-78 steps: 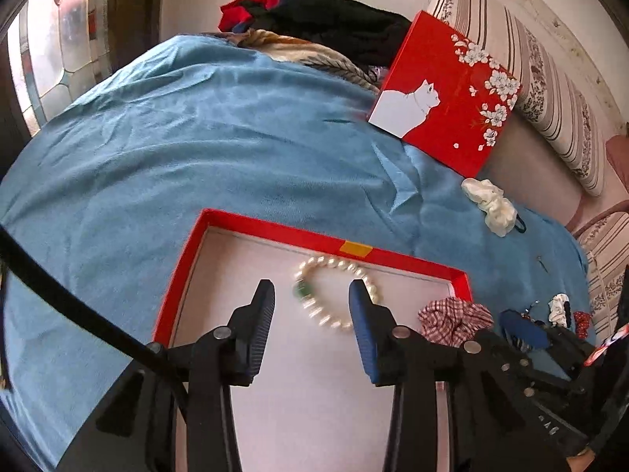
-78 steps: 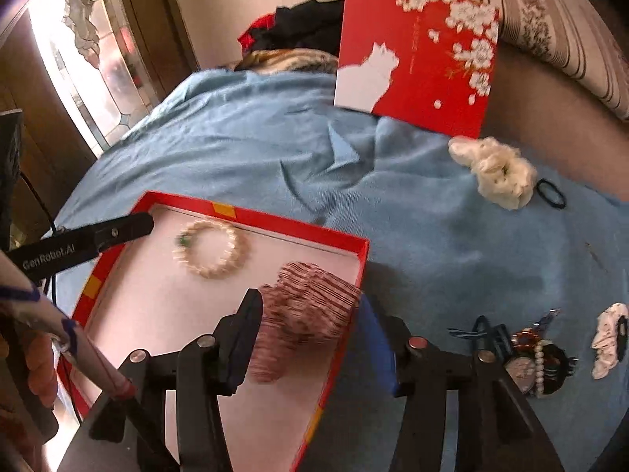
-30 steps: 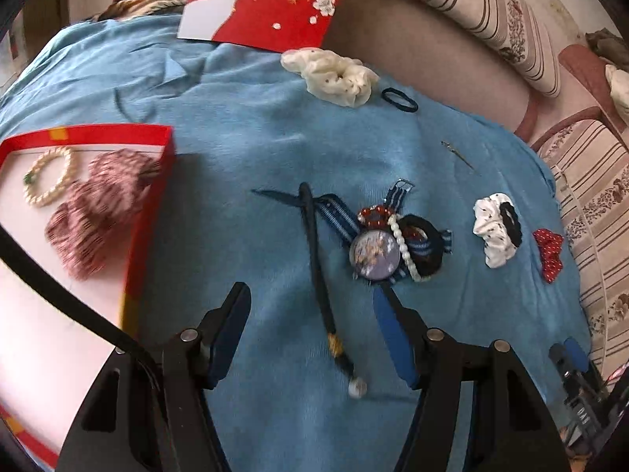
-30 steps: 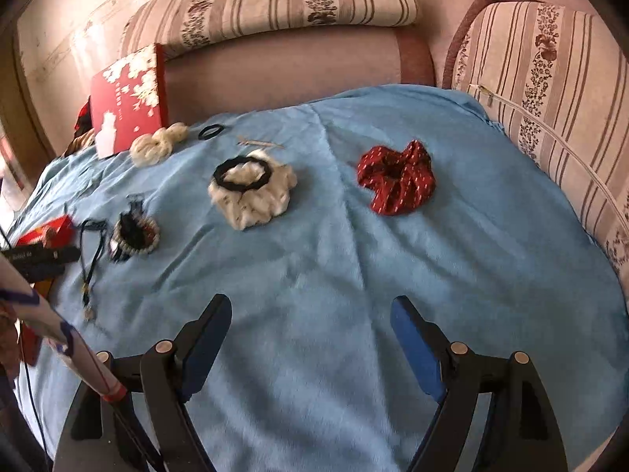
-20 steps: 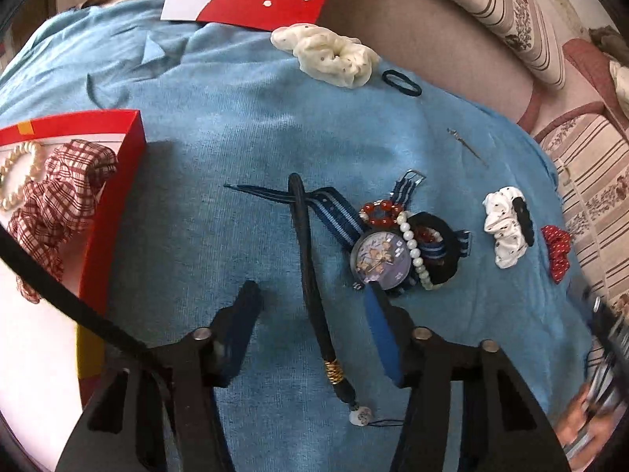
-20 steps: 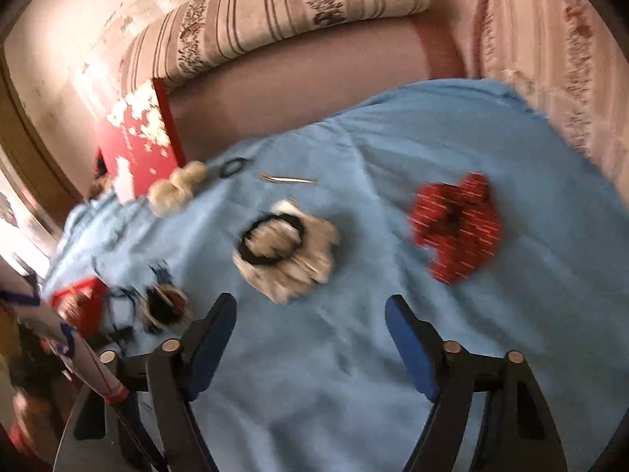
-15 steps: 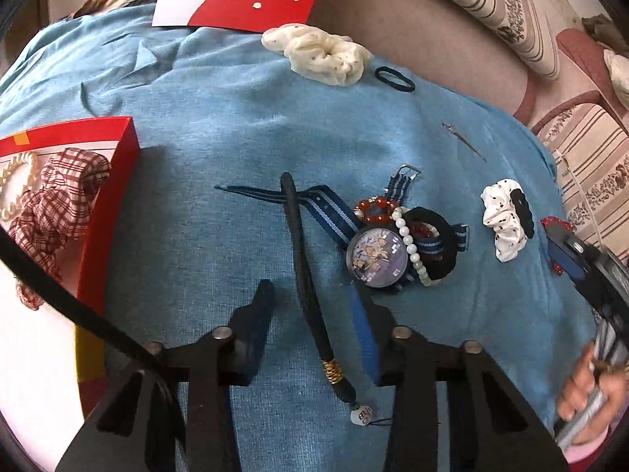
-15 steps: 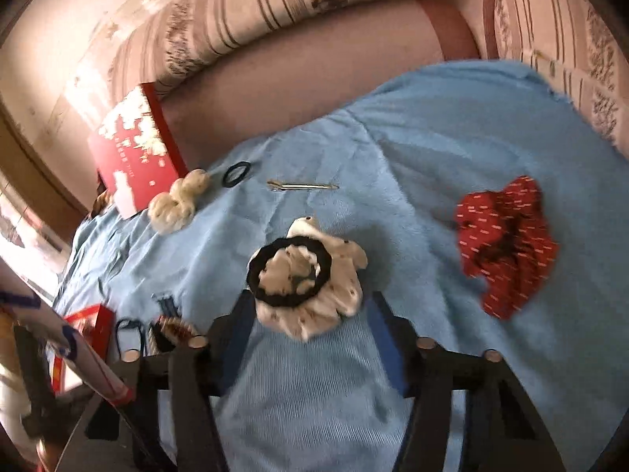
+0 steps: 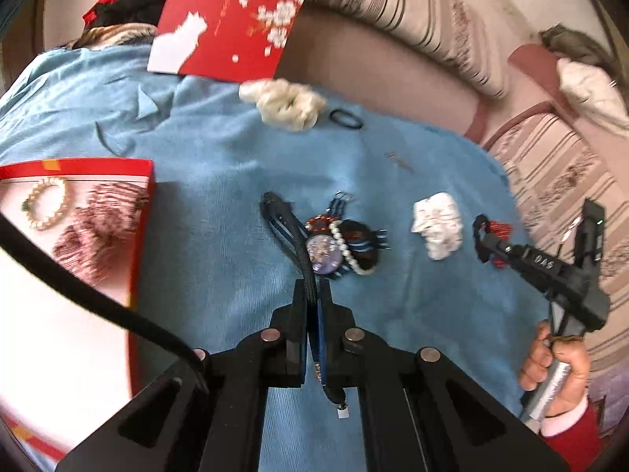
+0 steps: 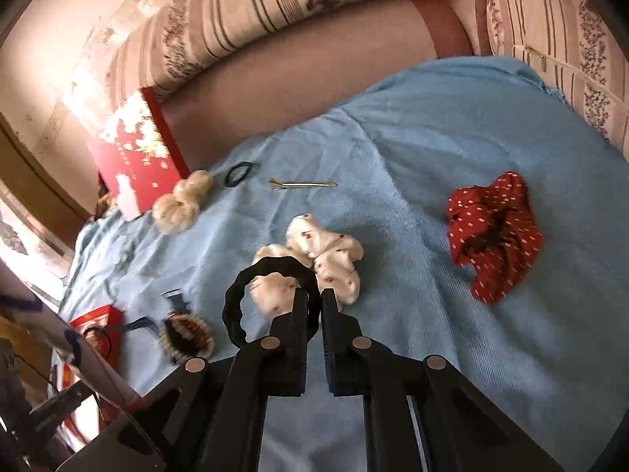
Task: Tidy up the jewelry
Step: 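Grasp the black cord with the left tool while the right tool grasps the black hair tie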
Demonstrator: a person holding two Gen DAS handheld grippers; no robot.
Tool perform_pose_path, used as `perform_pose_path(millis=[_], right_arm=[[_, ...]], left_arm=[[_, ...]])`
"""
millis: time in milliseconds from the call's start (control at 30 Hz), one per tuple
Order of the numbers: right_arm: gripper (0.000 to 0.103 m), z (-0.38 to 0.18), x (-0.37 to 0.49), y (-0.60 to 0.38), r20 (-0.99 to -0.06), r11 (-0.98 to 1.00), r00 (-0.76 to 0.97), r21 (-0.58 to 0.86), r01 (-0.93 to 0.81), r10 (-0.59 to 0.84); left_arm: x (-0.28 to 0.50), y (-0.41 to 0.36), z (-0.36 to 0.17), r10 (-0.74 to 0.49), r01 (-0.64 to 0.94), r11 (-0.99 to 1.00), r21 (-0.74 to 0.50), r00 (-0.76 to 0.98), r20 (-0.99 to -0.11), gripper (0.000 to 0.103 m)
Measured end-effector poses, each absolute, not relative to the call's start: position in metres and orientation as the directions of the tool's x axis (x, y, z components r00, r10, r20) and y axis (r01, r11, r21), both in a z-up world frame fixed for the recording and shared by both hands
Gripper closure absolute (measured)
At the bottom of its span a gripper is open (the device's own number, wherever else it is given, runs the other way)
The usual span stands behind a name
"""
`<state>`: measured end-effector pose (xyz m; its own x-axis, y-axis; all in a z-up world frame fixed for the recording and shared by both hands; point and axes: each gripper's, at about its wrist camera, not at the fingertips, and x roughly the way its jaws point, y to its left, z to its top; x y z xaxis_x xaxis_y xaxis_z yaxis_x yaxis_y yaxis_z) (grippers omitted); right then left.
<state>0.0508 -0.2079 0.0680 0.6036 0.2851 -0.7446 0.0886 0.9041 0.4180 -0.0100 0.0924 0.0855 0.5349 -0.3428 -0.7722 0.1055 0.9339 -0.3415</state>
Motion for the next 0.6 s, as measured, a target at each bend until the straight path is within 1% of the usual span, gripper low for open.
perform_pose_path(millis=[100, 200, 300, 400, 600], right_arm=[[0.095, 0.085, 0.031, -0.202, -0.730, 0.901, 0.611, 0.429, 0.062, 0.306], [0.095, 0.100, 0.015, -0.183, -0.724, 0.906, 0.606, 0.424, 0.012, 0.331], [0.095, 0.111, 0.001, -0.155, -0.719, 0.908, 0.595, 0.416, -0.048, 0.361], [0.095, 0.123, -0.010, -0.111, -0.713, 0.905, 0.574, 0.402, -0.137, 0.403], [0.095, 0.134, -0.020, -0.010, -0.714, 0.872, 0.501, 0.379, -0.311, 0.489]], left_arm=[[-0.033, 0.110, 0.104, -0.352, 0.107, 0.929, -0.355, 0.556, -0.753, 0.099], [-0.056, 0.136, 0.118, -0.331, 0.086, 0.933, -0.349, 0.581, -0.743, 0.099], [-0.075, 0.168, 0.126, -0.283, 0.046, 0.946, -0.322, 0.605, -0.744, 0.099], [-0.090, 0.212, 0.128, -0.217, -0.028, 0.955, -0.294, 0.611, -0.761, 0.099], [-0.098, 0.284, 0.117, -0.082, -0.139, 0.969, -0.206, 0.602, -0.794, 0.099]])
